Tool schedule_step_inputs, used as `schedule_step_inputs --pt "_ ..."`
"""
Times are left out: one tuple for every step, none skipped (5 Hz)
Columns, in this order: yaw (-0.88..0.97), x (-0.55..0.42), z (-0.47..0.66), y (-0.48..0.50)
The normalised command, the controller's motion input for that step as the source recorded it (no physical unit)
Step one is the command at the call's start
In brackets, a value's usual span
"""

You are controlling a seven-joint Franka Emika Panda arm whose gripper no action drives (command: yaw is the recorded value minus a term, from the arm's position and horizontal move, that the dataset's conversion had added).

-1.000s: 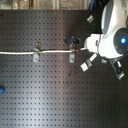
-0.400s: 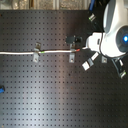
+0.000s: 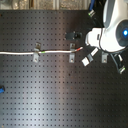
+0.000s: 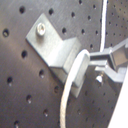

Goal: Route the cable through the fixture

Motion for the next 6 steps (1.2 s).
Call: schedule_step_inputs --pt "0.0 0.104 -0.22 0.244" --pt "-0.06 0.0 0.03 -0.002" --pt "-0.14 -0.097 0.16 -0.031" --pt "-0.21 -0.081 0.09 -0.164" --pt "-0.21 -0.198 0.21 0.011" --pt "-0.35 -0.061 0.15 0.075"
